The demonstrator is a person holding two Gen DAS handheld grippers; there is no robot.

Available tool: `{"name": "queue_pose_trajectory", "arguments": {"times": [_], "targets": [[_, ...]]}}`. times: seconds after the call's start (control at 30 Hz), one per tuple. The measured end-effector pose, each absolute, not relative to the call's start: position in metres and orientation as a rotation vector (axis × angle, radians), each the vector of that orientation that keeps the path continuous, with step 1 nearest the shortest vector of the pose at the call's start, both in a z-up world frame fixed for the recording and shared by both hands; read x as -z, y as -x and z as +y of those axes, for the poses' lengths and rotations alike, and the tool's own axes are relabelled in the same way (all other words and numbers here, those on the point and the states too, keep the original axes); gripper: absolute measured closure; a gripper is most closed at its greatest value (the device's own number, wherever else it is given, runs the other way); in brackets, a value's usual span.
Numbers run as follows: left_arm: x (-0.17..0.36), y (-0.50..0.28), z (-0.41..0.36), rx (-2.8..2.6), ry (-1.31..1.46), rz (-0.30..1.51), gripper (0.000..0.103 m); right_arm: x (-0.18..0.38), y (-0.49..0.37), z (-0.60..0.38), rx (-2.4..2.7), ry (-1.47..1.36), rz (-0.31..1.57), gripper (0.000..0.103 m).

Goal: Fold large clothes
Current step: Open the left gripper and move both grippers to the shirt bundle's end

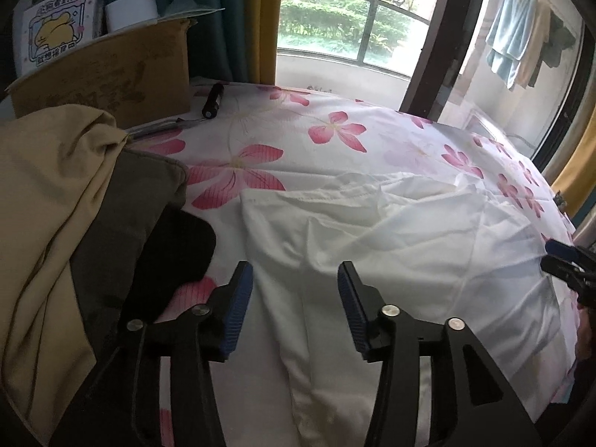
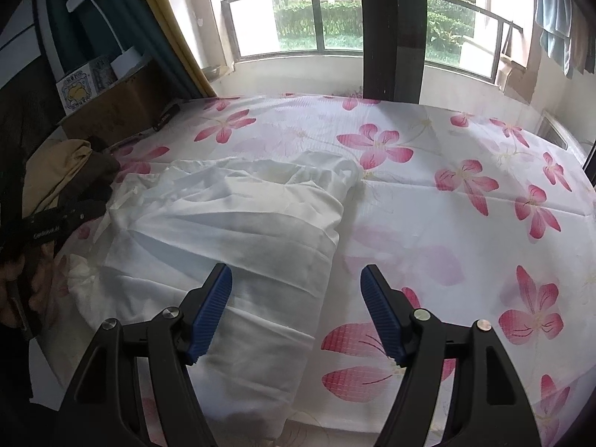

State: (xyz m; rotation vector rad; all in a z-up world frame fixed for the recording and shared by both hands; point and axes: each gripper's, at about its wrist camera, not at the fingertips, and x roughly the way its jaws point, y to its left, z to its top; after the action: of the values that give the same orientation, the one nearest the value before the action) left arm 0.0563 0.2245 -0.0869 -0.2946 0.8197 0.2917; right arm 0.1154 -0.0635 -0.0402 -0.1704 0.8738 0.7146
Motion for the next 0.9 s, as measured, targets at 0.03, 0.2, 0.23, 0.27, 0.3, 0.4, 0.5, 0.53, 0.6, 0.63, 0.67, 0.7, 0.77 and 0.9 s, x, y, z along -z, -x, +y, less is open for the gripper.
{"name": "queue_pose_trajectory", "arguments": {"times": [0.03,0.2,0.23,0.27,0.3,0.4,0.5,0.53,0.6,0.63,0.67,0.7,0.77,0.9], "targets": [[0.088,-0.055,0.224,-0.292,0.297,0.823,0.051,0.039,-0.115,-0.064,-0.713,0.170,0.871,0.031],[0.099,-0.050,0.219,-0.310,0.283,0.853,0.050,0.035,-0.116,-0.068,-0.709,0.166,0.859,0.031],[0.102,-0.049,0.218,-0.308,0.290,0.866,0.050,0.035,-0.116,-0.068,-0.709,0.164,0.858,0.031],[0.105,-0.049,0.219,-0.307,0.296,0.872,0.050,0.036,-0.116,-0.068,-0.709,0.163,0.859,0.031],[0.110,-0.049,0.220,-0.309,0.306,0.886,0.049,0.036,-0.116,-0.068,-0.709,0.165,0.861,0.031],[0.111,-0.048,0.220,-0.312,0.312,0.873,0.047,0.038,-0.115,-0.067,-0.712,0.166,0.863,0.031],[0.111,-0.046,0.224,-0.262,0.403,0.849,0.033,0.040,-0.117,-0.068,-0.705,0.162,0.862,0.031],[0.111,-0.046,0.224,-0.232,0.430,0.842,0.033,0.042,-0.119,-0.068,-0.697,0.158,0.864,0.031],[0.111,-0.048,0.221,-0.184,0.458,0.841,0.033,0.047,-0.123,-0.070,-0.684,0.147,0.872,0.031],[0.112,-0.049,0.219,-0.154,0.470,0.839,0.033,0.051,-0.125,-0.069,-0.679,0.140,0.882,0.031],[0.112,-0.051,0.216,-0.133,0.481,0.838,0.033,0.055,-0.126,-0.069,-0.678,0.134,0.888,0.031],[0.113,-0.053,0.213,-0.095,0.504,0.831,0.033,0.057,-0.127,-0.069,-0.678,0.129,0.892,0.031],[0.114,-0.056,0.208,-0.071,0.520,0.815,0.023,0.062,-0.128,-0.067,-0.681,0.126,0.896,0.031],[0.118,-0.067,0.199,0.052,0.617,0.786,0.021,0.072,-0.130,-0.061,-0.670,0.122,0.909,0.031]]}}
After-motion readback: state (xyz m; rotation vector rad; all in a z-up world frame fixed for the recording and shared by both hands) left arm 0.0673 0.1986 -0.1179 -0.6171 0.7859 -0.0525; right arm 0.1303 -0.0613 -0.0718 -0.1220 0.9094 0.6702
